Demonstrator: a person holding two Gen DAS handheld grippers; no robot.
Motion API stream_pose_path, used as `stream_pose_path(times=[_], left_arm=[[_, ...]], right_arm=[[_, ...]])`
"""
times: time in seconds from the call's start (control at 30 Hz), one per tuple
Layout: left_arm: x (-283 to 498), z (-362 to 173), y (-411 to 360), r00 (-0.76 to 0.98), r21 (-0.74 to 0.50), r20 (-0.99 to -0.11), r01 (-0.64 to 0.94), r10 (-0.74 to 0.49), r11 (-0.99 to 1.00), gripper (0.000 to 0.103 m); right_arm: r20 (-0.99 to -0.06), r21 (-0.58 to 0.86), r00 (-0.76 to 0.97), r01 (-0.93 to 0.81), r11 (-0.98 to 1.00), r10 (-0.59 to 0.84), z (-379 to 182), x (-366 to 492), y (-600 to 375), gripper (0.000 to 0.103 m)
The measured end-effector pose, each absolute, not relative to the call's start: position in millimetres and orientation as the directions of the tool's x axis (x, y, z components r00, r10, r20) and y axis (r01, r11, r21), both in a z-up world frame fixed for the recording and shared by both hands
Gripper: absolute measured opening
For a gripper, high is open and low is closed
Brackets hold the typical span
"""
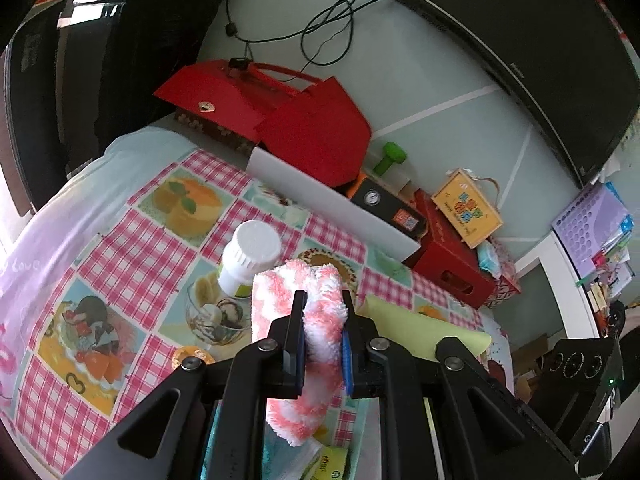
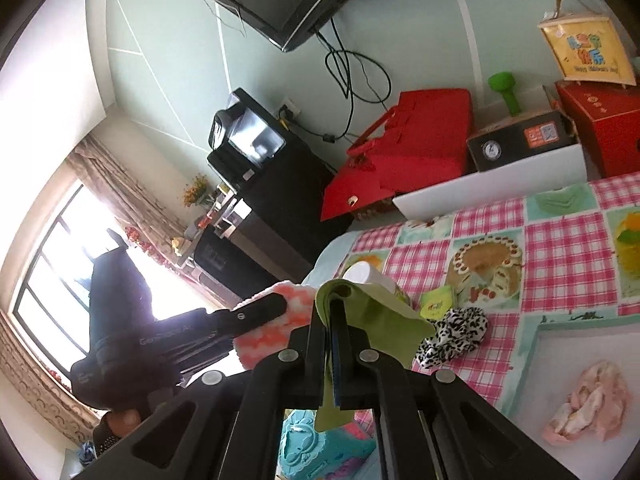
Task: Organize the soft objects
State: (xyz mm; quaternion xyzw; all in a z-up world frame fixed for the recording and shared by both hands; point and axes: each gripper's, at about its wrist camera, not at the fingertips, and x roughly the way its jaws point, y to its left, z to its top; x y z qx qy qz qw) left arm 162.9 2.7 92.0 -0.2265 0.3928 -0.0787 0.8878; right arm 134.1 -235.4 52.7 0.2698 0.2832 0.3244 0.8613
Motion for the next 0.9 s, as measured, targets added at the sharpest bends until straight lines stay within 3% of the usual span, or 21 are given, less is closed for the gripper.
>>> stream_pose_path(times=[0.63, 0.9], left_arm=[[148, 111, -100, 0.61, -0.418, -0.64, 0.232, -0.466, 0.878, 0.014], [134, 105, -167, 0.518, -0.376, -0.674, 0.374, -0.527, 0.848, 0.014]], right_arm=[[-0.256, 0.628, 0.864, -0.193, 0.754, 0.434, 81, 66, -364, 0.003], [-0.296, 0.602, 0.921, -0.024, 0.798, 0.251, 85, 29, -418, 0.003]])
